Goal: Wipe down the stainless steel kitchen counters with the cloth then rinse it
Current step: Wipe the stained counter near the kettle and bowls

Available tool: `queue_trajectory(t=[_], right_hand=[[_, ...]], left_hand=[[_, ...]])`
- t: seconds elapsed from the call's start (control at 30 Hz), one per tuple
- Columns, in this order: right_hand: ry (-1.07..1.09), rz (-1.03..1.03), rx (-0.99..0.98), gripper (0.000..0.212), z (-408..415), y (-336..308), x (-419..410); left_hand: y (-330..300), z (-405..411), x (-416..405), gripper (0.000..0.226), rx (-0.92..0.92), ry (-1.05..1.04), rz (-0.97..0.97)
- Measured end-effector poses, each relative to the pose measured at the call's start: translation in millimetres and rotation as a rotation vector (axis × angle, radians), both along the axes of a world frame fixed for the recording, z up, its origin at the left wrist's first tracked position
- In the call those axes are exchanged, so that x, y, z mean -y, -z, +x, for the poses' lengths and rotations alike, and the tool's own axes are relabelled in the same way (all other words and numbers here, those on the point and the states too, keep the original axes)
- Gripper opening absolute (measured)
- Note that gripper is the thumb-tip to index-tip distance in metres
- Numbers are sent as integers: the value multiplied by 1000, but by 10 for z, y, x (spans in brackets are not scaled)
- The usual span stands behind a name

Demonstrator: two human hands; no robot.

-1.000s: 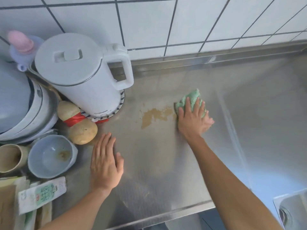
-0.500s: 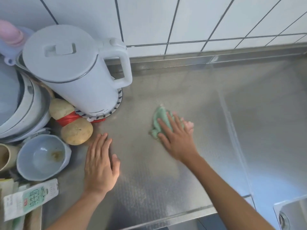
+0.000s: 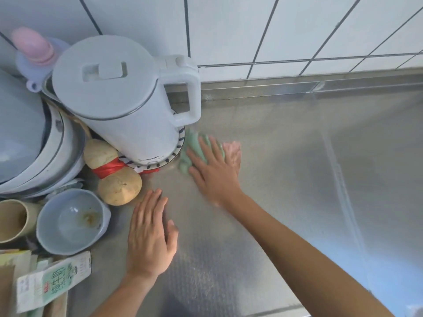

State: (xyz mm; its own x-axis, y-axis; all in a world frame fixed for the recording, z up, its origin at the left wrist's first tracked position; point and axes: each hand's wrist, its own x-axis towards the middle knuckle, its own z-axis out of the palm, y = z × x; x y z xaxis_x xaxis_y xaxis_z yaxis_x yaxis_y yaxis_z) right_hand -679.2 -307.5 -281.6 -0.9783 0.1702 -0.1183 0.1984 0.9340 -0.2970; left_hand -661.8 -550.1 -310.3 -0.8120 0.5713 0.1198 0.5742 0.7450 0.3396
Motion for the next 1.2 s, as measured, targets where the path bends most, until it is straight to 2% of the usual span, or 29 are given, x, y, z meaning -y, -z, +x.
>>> queue_trajectory(t=[0.1, 0.2, 0.27, 0.33, 0.43, 0.5, 0.6, 0.7, 0.8, 0.87, 0.93, 1.03, 1.1, 1.2], right_hand=[[-279, 46, 5, 51, 696, 48, -167], [-245, 107, 47, 54, 938, 20, -768], [-26, 98, 53, 57, 843, 0, -1203], [294, 76, 57, 58, 585, -27, -1533], [745, 23, 84, 54, -51, -37, -1620], [819, -2, 119, 54, -462, -27, -1376], [542, -3, 81, 53, -661, -1, -677], [215, -6, 16, 50, -175, -2, -104], [1, -22, -8, 50, 650, -17, -147], [10, -7, 31, 52, 1165, -46, -510], [161, 10, 77, 53, 1541, -94, -1008], [531, 4, 112, 49, 1639, -145, -1768], [719, 0, 119, 52, 1353, -174, -2091], [838, -7, 127, 52, 658, -175, -2213]], left_hand=[[-16, 8, 1, 54, 4, 4, -5], [-20, -5, 9, 54, 0, 9, -5], [-20, -6, 8, 54, -2, 9, -1], [-21, 1, 3, 54, 0, 14, 6], [-6, 5, 9, 54, 2, 23, 9], [16, -4, 15, 55, -2, 22, 4], [17, -4, -1, 55, -8, 27, 0], [-26, 10, -9, 54, -14, 33, 1], [-26, 4, -19, 55, -14, 27, 10], [-7, -2, -17, 55, -20, 19, 20], [17, -7, 0, 55, -27, 16, 20], [26, -25, 12, 55, -26, 6, 17], [21, -22, 3, 55, -30, 0, 26], [35, -20, -3, 55, -43, 6, 30]])
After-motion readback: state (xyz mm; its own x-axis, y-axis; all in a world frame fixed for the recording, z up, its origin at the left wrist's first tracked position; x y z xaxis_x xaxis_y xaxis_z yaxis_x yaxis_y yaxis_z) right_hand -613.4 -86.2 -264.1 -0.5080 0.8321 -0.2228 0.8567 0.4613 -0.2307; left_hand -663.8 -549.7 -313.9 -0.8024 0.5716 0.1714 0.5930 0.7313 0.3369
